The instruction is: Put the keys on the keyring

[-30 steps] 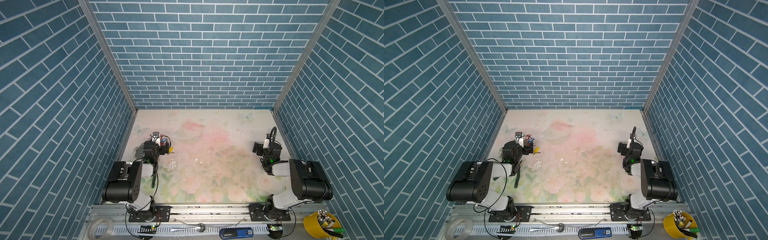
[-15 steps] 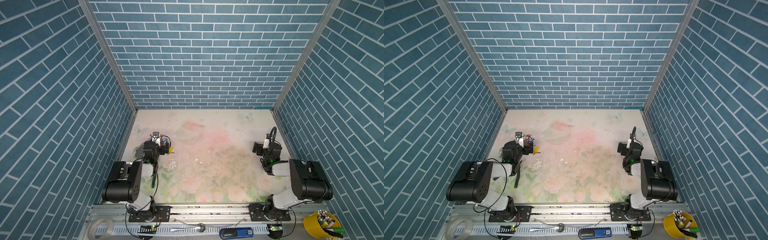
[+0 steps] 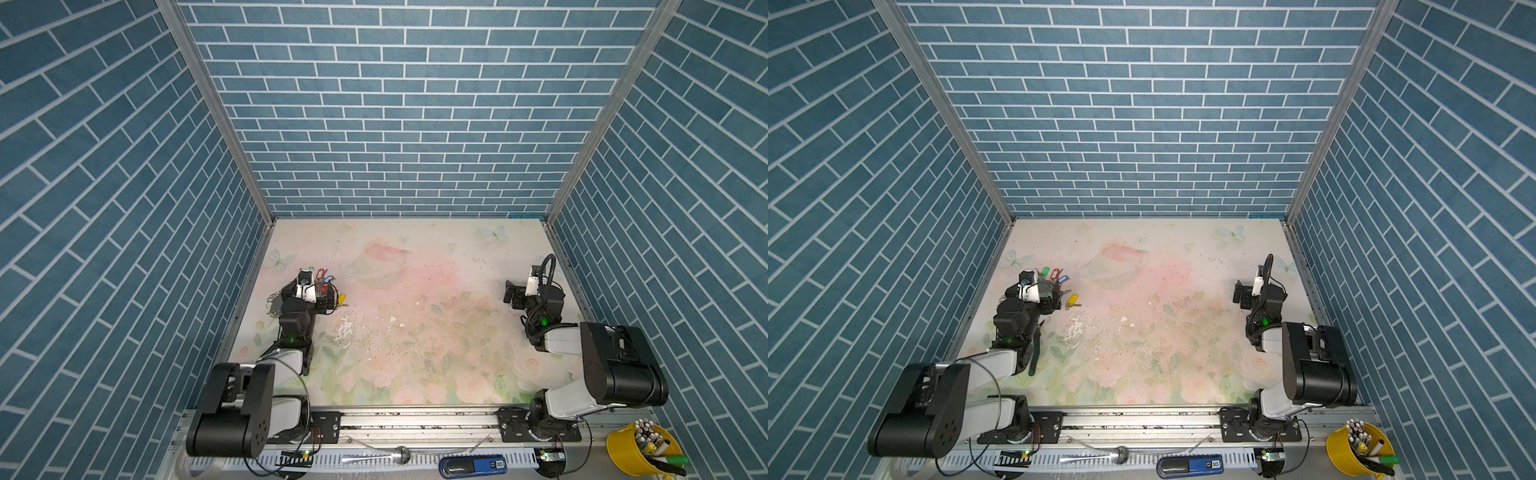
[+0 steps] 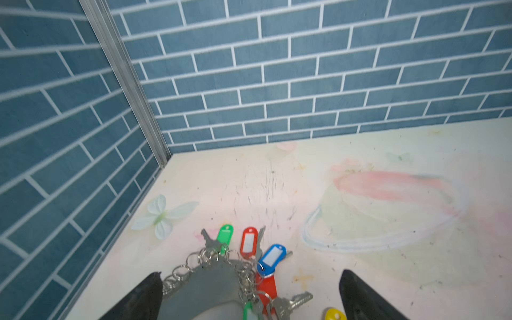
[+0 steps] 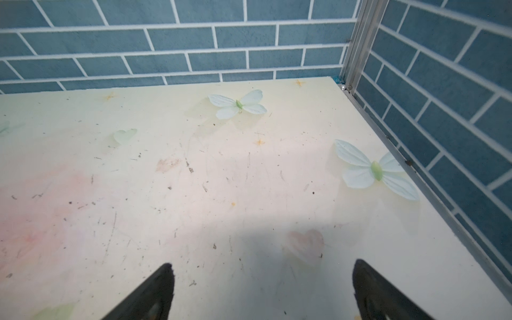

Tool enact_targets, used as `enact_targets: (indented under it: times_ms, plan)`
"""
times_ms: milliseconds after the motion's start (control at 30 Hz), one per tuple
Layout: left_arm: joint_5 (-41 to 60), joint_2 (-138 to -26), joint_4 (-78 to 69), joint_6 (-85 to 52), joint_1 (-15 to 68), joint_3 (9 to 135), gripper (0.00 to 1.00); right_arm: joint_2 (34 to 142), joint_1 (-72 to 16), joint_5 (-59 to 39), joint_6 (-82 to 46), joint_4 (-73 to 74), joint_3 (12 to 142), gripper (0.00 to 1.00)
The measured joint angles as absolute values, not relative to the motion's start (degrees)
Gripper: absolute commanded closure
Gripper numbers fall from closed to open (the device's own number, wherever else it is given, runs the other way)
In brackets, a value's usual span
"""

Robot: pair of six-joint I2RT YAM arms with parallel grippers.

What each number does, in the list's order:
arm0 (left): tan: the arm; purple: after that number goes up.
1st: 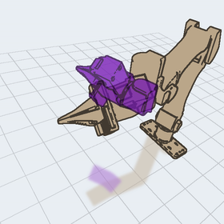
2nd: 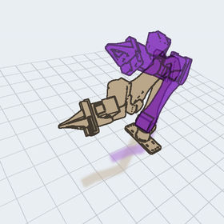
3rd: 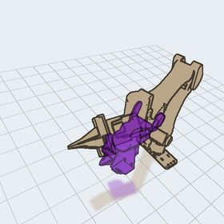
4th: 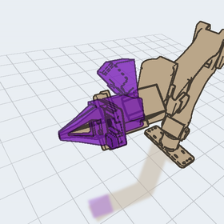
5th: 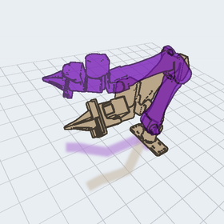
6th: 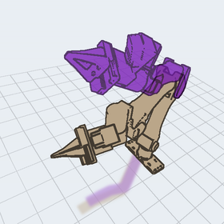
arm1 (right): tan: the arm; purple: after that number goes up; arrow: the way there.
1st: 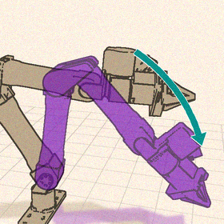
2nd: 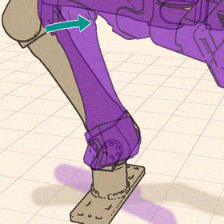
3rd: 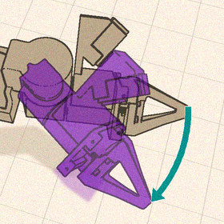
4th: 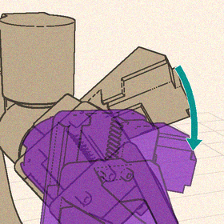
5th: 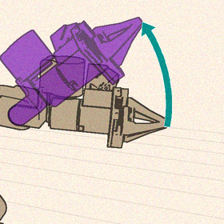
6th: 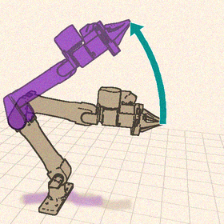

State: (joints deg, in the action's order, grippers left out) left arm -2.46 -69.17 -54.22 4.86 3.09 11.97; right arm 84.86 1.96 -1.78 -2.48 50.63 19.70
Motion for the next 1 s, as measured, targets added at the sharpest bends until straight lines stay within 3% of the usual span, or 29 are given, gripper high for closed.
enact_targets:
  times_ms: [133,300,533,667,833,1000]
  plan:
    - [-4.95,-59.16,-44.31,1.76,4.05,13.82,0.00,78.24,1.91,-2.68,-2.07,49.39,17.65,0.01]
    - [-11.09,-49.69,-21.63,-11.33,4.16,26.26,0.00,62.39,1.26,-3.53,-2.39,40.53,17.65,0.01]
    - [-10.74,-45.58,-1.67,-27.55,4.14,34.61,0.01,45.82,1.13,-5.19,-11.00,15.94,29.26,0.01]
    - [-4.75,-43.24,2.46,-31.75,4.14,32.71,0.00,41.08,1.13,-2.13,-18.70,1.78,38.13,0.01]
    - [3.25,-43.83,6.37,-32.75,5.74,34.15,0.00,37.47,1.15,-1.50,-25.87,-8.78,38.48,0.05]
    - [-0.84,-49.12,15.03,-29.19,19.66,41.65,0.00,39.94,1.13,-6.35,-29.50,-13.63,38.30,0.11]
